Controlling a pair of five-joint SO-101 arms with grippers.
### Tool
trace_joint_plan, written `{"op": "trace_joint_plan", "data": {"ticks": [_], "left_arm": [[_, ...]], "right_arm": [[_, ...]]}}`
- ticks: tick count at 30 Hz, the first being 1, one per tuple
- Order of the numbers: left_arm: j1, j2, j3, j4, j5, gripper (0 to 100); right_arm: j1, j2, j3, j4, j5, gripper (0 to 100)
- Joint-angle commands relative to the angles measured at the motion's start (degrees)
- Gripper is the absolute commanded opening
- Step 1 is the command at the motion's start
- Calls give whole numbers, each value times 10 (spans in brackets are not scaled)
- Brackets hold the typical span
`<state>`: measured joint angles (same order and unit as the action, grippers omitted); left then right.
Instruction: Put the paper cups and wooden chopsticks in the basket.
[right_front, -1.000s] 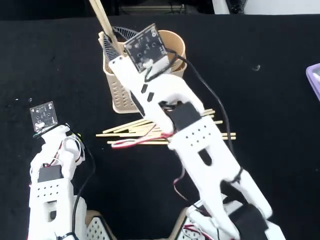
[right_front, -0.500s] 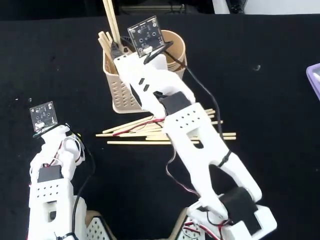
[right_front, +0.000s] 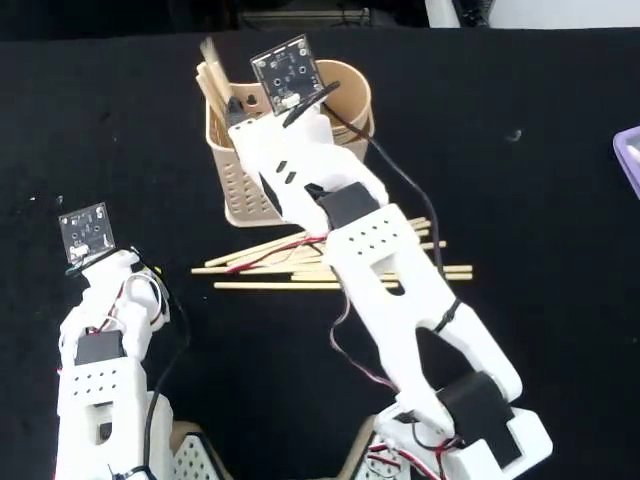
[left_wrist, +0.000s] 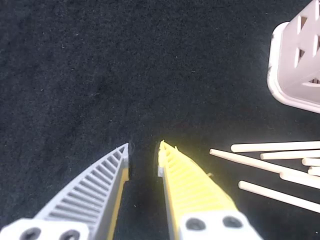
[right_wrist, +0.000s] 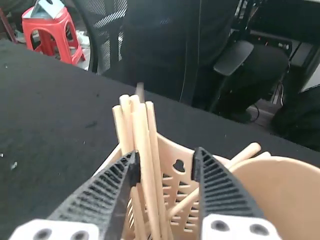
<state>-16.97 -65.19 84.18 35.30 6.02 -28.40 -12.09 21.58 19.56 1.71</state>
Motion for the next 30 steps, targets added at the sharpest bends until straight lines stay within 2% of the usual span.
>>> {"op": "trace_joint_plan", "data": {"ticks": [1,6,14,18,22,26,30], "left_arm": [[4,-7,-4,-11,3,109],[4,-7,-4,-11,3,109],[4,-7,-4,-11,3,109],[4,-6,1,-23,3,109],[4,-7,6,-29,3,109],[4,-7,6,-26,3,109],[4,-7,6,-26,3,109]], "right_arm": [[7,-41,-24,13,-4,188],[7,-138,-23,39,-3,188],[11,-333,-24,277,-2,188],[11,-412,-24,361,-2,188],[17,-469,-22,483,83,166],[76,-478,41,557,134,88],[170,-476,233,500,184,99]]}}
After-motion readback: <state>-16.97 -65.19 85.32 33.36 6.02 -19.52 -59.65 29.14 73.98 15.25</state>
